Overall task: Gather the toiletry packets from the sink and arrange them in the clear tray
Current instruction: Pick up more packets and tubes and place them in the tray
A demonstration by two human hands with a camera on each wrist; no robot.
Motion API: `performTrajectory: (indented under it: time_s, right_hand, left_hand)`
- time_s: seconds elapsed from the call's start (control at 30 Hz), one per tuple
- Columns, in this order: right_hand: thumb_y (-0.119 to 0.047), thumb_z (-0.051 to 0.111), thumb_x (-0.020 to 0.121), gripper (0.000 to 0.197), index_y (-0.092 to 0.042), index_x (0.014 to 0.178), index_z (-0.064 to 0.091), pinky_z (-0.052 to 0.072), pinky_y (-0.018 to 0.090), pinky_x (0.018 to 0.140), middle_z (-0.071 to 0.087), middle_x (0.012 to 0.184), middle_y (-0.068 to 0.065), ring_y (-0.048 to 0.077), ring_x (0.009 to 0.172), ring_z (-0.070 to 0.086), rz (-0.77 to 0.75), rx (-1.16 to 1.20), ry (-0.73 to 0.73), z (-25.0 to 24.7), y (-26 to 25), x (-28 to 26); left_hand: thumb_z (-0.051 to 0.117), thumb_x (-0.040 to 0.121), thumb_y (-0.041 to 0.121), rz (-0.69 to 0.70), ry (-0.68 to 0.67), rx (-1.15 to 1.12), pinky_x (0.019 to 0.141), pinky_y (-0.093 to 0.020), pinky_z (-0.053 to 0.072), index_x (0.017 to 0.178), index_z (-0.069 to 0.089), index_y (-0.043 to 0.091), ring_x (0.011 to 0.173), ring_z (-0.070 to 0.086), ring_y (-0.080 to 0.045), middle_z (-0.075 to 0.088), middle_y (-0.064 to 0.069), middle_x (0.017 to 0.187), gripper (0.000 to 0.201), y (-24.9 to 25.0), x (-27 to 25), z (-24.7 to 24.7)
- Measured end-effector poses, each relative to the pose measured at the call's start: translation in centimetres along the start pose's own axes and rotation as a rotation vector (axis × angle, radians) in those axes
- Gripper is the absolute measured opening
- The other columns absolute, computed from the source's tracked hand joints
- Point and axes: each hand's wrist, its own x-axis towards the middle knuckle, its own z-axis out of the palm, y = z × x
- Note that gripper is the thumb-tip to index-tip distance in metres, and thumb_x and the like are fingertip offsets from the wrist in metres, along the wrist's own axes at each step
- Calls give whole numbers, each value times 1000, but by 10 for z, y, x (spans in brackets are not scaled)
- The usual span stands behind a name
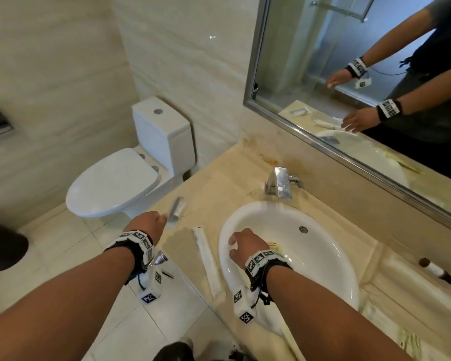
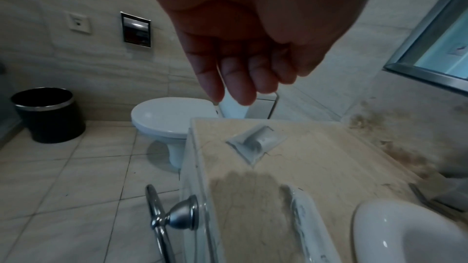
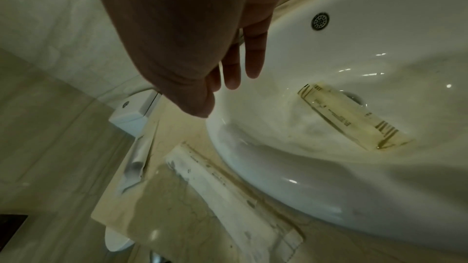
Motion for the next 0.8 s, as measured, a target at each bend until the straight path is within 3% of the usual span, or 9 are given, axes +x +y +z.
performTrajectory:
  time_s: [0.07, 0.13, 0.23, 0.33, 0.43, 0.6, 0.8]
  right_hand:
    - [-31, 54, 93, 28, -32, 121, 58, 44, 28, 85, 46, 129, -2, 18, 105, 59, -7, -3, -25, 3, -2, 6]
    - [-34, 54, 92, 28, -34, 120, 57, 44, 28, 86, 47, 129, -4, 17, 105, 58, -3, 13, -42, 6, -4, 13]
    - [-41, 53, 91, 33, -36, 124, 55, 47, 31, 93, 51, 130, -5, 17, 110, 59, 2, 5, -82, 14, -11, 23]
    - [-48, 53, 89, 47, -35, 134, 50, 46, 34, 98, 56, 132, -7, 17, 117, 58, 18, 11, -147, 25, -25, 32]
    - [-51, 54, 87, 53, -27, 134, 51, 50, 35, 90, 62, 124, -4, 21, 110, 62, 42, -40, -167, 37, -40, 39]
    - [-48, 58, 87, 33, -19, 104, 58, 43, 31, 67, 64, 96, 1, 24, 80, 61, 82, -125, -113, 51, -57, 42]
    - [-27, 63, 87, 20, -16, 103, 60, 39, 31, 65, 63, 100, 4, 25, 89, 66, 126, -206, -108, 68, -68, 47]
  left_hand:
    - [40, 99, 31, -41, -2, -1, 69, -33, 45, 85, 56, 9, 82, 61, -30, 65, -13, 91, 31, -3, 7, 9]
    - [48, 94, 31, -46, -12, 14, 77, -35, 51, 100, 58, 15, 91, 63, -29, 64, -10, 105, 21, -7, 18, 18]
    - [57, 88, 39, -11, -39, 46, 87, -38, 52, 126, 52, 23, 105, 60, -29, 56, -9, 121, 41, -10, 37, 30]
    - [57, 86, 43, 20, -57, 91, 85, -40, 54, 129, 48, 23, 104, 59, -31, 54, -10, 119, 49, -6, 63, 41]
    - [56, 89, 40, 45, -106, 119, 84, -39, 52, 135, 43, 22, 107, 56, -33, 51, -12, 121, 51, -1, 80, 52]
    - [54, 92, 39, 51, -110, 142, 81, -40, 47, 148, 24, 26, 106, 55, -35, 47, -15, 125, 65, -1, 99, 61]
    - [53, 91, 40, 105, -181, 147, 83, -42, 51, 152, 13, 30, 105, 58, -37, 47, -16, 127, 73, -8, 125, 68]
